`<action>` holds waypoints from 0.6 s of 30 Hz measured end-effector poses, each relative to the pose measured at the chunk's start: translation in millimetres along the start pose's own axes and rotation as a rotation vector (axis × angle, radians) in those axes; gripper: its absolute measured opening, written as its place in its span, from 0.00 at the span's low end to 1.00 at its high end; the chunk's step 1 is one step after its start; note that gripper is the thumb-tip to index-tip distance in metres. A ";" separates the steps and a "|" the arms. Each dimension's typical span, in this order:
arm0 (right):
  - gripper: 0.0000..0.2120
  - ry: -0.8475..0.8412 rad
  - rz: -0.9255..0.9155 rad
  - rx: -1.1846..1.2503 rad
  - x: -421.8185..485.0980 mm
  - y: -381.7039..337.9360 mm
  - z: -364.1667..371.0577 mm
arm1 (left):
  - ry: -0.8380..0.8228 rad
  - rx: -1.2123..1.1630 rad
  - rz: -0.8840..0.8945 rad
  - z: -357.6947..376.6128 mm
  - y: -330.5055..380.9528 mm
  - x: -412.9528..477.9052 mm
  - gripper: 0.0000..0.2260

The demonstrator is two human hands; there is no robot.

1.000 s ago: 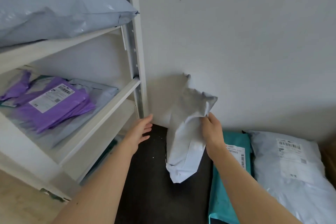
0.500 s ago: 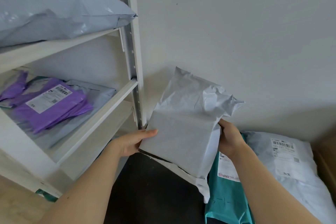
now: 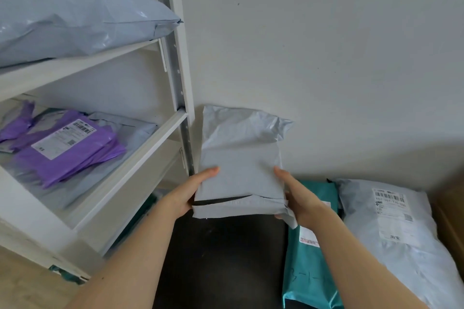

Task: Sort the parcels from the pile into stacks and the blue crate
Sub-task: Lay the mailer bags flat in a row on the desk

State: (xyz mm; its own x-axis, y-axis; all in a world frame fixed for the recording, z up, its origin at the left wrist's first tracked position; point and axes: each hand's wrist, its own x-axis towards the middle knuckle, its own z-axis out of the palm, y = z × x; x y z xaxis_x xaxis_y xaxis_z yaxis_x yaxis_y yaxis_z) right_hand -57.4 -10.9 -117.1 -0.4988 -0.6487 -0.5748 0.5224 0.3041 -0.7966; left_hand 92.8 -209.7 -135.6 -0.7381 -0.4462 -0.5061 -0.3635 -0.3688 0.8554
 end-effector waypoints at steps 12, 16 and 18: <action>0.19 0.062 -0.080 0.018 0.4 2.0 -6.0 | 0.009 0.092 0.012 -0.3 -1.5 10.0 0.38; 0.18 0.064 -0.109 -0.006 1.6 4.4 -11.0 | 0.025 0.118 0.020 3.3 -0.2 9.3 0.33; 0.25 0.050 -0.114 -0.025 2.3 6.2 -14.3 | 0.035 0.132 0.022 5.4 -0.4 10.0 0.31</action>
State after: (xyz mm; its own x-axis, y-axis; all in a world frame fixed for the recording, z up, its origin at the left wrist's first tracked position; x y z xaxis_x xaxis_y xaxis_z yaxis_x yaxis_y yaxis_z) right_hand -65.2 -0.5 -126.1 -0.5879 -0.6451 -0.4881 0.4434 0.2478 -0.8614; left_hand 82.5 -209.6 -140.4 -0.7274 -0.4820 -0.4885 -0.4207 -0.2491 0.8723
